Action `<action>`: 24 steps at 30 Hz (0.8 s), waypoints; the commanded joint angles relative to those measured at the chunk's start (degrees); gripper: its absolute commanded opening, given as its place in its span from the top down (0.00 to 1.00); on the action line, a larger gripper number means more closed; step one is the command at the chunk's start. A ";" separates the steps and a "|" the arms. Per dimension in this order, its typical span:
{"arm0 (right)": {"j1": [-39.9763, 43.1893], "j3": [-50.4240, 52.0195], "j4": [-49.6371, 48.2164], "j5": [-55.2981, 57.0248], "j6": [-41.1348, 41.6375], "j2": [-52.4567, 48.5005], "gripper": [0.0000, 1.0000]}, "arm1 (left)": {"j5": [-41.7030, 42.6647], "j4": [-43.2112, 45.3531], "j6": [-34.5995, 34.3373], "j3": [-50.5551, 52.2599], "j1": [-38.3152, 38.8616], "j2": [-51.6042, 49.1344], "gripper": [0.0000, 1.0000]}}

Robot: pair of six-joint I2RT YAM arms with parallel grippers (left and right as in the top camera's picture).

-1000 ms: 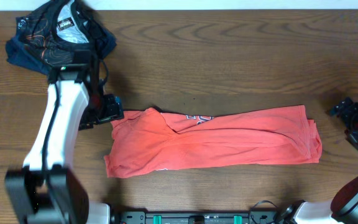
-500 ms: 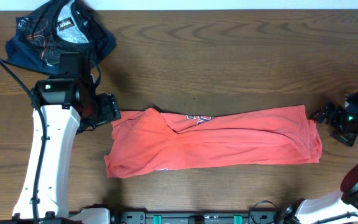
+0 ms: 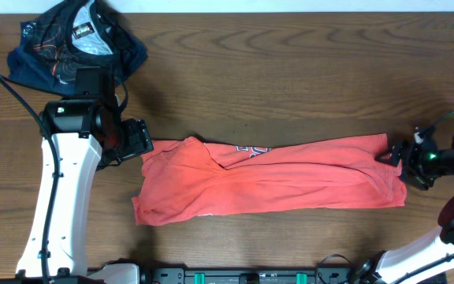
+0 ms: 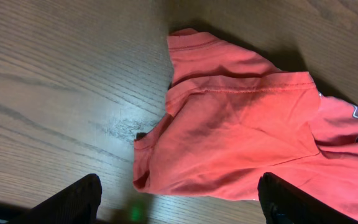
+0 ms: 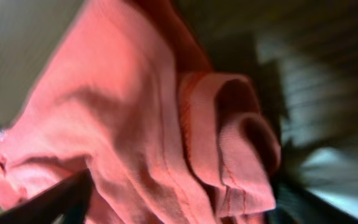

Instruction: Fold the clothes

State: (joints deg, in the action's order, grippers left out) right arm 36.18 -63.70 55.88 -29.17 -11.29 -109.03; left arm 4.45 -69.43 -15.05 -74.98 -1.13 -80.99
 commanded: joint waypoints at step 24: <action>-7.17 -8.24 6.75 18.95 18.18 12.98 0.99 | -0.44 -0.55 -0.50 -0.61 -0.02 0.09 0.18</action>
State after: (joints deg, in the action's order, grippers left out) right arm 32.14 -70.67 62.04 -11.77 5.10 -100.44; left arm 4.47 -70.02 -15.05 -74.98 -1.13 -80.99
